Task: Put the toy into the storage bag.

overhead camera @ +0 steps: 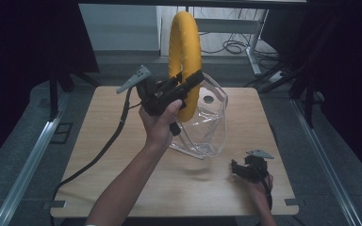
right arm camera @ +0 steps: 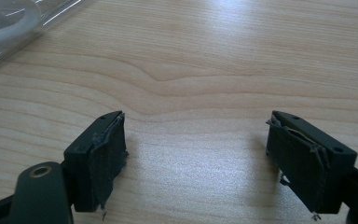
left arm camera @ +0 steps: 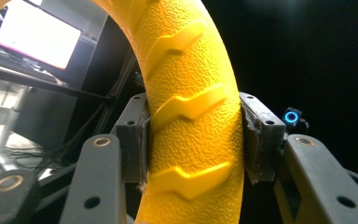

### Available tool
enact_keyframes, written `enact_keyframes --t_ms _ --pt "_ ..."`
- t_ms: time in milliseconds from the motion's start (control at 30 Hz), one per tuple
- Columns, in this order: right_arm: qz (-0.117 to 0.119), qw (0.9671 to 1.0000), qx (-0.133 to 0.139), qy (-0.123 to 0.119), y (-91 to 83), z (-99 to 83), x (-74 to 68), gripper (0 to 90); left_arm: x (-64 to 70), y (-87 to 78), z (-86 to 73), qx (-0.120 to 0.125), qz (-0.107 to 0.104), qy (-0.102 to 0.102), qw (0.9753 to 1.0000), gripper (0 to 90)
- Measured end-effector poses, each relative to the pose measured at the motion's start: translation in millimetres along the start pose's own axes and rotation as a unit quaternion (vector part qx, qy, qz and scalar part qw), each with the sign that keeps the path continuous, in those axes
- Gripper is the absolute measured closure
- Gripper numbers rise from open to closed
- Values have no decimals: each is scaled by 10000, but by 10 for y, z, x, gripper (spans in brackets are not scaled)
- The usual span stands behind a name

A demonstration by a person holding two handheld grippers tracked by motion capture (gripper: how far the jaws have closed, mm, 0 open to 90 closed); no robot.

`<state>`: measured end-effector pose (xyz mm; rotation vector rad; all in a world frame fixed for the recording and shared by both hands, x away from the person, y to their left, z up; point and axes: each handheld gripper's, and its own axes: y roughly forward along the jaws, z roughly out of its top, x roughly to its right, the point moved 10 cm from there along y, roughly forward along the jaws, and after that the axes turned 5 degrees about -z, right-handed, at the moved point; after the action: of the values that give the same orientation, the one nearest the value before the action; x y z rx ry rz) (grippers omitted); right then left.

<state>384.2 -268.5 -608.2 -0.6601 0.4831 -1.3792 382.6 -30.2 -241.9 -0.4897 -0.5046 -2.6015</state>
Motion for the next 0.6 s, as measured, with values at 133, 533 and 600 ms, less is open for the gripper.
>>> enact_keyframes --t_ms 133,533,600 --pt "-1 10000 1 0 0 0 0 198 24 82 -29 -7 -30 -11 10000 506" --pt "-4 10000 3 -1 0 0 1 199 46 354 -200 -90 -189 -247 9995 506" --pt "-2 10000 0 8 -1 0 0 199 15 378 -240 -99 -169 -316 9993 506"
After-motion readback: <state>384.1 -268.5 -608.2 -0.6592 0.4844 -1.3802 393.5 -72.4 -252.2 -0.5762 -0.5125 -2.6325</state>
